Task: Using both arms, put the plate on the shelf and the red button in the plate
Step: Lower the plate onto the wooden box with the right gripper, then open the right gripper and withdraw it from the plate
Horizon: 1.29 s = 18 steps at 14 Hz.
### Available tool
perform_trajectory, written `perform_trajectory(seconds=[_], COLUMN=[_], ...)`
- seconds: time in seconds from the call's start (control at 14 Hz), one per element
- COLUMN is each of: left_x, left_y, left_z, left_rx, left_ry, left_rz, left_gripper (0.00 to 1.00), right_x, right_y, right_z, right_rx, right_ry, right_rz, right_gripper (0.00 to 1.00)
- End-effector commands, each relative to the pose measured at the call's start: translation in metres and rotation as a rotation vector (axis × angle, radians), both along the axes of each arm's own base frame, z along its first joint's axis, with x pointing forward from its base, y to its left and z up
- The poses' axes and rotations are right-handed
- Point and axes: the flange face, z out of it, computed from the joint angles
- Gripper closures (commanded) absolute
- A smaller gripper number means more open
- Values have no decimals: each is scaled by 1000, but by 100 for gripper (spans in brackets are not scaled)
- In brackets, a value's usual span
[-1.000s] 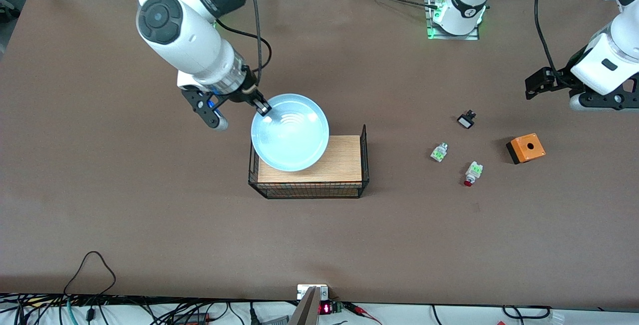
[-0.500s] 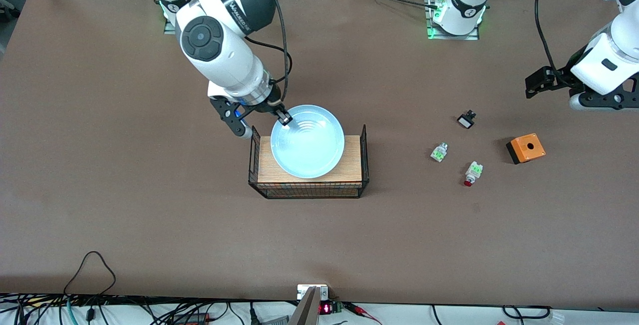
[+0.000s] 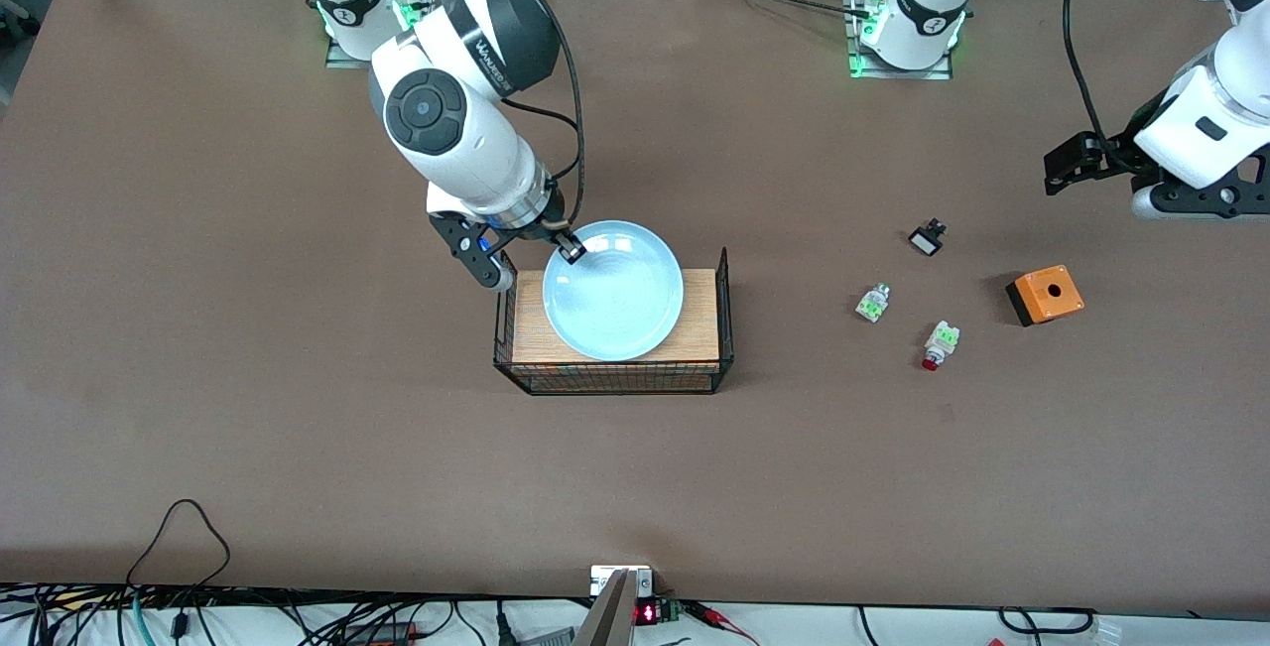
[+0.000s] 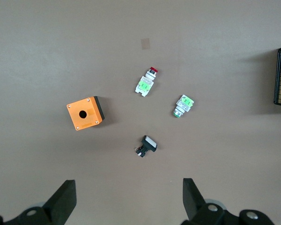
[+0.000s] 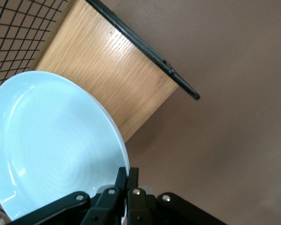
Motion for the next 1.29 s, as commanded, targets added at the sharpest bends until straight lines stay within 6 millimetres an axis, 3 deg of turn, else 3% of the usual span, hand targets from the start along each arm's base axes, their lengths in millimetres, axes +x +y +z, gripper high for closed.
perform_trajectory(seconds=[0.0, 0.29, 0.5, 0.57, 0.71, 1.07, 1.21], left_x=[-2, -2, -2, -2, -2, -1, -2], left_y=[0, 0, 0, 0, 0, -2, -2], left_z=[8, 9, 9, 9, 9, 10, 11], left_rx=[-16, -16, -16, -16, -16, -15, -16], left_ry=[3, 1, 0, 0, 0, -5, -5], left_rz=[-1, 1, 1, 1, 1, -4, -1], left_gripper=[0, 0, 0, 0, 0, 0, 0], right_x=[3, 6, 10, 14, 17, 11, 2], right_y=[1, 3, -6, -12, -20, -30, -37], right_z=[-8, -24, -31, -30, -22, 43, 80], right_rx=[0, -2, -7, 0, 4, 39, 51], right_ry=[-7, -10, -18, -14, -13, -71, -90], right_rz=[15, 21, 84, 78, 62, 54, 63], right_gripper=[100, 100, 99, 83, 0, 0, 0])
